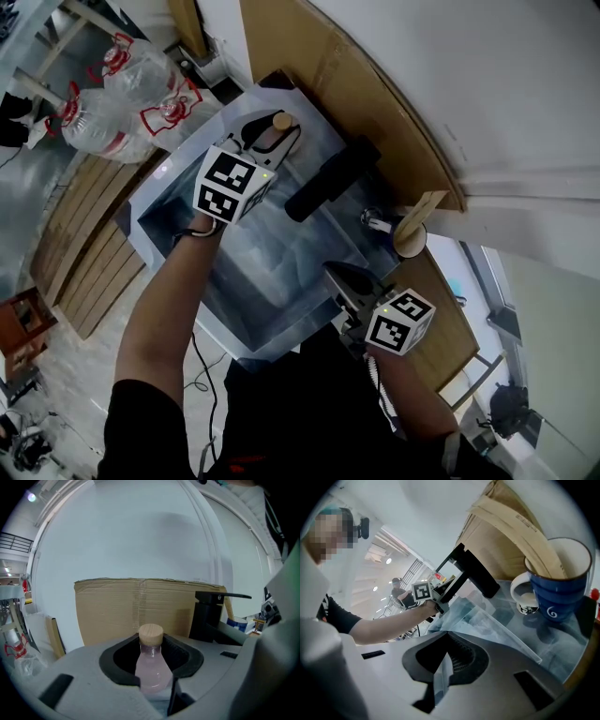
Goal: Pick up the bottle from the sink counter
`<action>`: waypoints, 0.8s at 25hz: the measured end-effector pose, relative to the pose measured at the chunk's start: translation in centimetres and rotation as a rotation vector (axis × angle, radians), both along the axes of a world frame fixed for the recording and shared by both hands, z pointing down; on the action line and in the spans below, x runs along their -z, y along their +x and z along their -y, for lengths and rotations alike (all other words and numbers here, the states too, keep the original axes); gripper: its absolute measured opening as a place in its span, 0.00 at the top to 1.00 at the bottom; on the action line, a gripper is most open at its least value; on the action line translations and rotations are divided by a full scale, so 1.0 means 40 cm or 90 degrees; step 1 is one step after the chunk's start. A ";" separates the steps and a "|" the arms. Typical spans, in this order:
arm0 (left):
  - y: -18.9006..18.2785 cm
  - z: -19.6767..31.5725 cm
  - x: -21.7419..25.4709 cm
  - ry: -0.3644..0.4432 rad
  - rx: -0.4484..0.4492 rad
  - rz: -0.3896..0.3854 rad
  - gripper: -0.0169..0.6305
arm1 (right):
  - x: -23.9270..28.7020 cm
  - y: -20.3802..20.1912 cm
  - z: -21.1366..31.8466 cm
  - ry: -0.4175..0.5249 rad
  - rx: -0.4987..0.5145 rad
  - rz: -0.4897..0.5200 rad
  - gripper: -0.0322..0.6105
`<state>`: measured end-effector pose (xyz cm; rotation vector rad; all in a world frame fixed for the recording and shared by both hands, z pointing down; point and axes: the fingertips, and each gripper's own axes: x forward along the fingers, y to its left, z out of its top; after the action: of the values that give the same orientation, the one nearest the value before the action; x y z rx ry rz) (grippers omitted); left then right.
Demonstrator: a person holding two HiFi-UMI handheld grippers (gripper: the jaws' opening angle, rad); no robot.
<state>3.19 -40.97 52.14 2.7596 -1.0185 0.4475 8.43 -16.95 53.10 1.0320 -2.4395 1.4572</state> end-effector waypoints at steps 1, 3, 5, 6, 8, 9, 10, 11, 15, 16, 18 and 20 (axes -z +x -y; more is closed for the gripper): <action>-0.003 -0.002 0.014 0.004 0.001 -0.004 0.75 | 0.004 -0.003 0.000 0.001 0.000 0.000 0.95; -0.010 -0.010 0.045 0.013 0.001 -0.013 0.75 | 0.013 -0.009 -0.001 0.006 0.001 -0.001 0.95; -0.021 -0.024 0.078 0.020 0.001 -0.021 0.75 | 0.026 -0.017 0.001 0.013 0.001 0.000 0.95; -0.028 -0.032 0.095 0.024 0.002 -0.024 0.75 | 0.034 -0.021 0.002 0.018 0.000 0.001 0.95; -0.045 -0.051 0.127 0.032 0.003 -0.028 0.75 | 0.050 -0.028 0.004 0.026 -0.001 0.001 0.95; -0.056 -0.063 0.143 0.035 0.004 -0.030 0.75 | 0.057 -0.032 0.004 0.030 -0.001 -0.001 0.95; -0.067 -0.076 0.158 0.038 0.005 -0.032 0.75 | 0.065 -0.036 0.004 0.034 -0.002 -0.002 0.95; -0.079 -0.090 0.173 0.041 0.005 -0.034 0.75 | 0.073 -0.040 0.004 0.038 -0.004 -0.002 0.95; -0.131 -0.158 0.226 0.052 0.004 -0.032 0.75 | 0.110 -0.060 0.000 0.057 -0.011 -0.004 0.95; -0.143 -0.177 0.236 0.055 0.005 -0.031 0.75 | 0.118 -0.065 -0.003 0.061 -0.013 -0.004 0.95; -0.165 -0.214 0.253 0.059 0.006 -0.031 0.75 | 0.133 -0.071 -0.009 0.066 -0.019 0.000 0.95; -0.188 -0.249 0.265 0.062 0.009 -0.033 0.75 | 0.147 -0.077 -0.014 0.072 -0.026 0.000 0.95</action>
<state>-4.32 -31.00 41.55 2.8312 -1.0748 0.3318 5.33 -16.39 47.24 1.1095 -2.5409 1.3449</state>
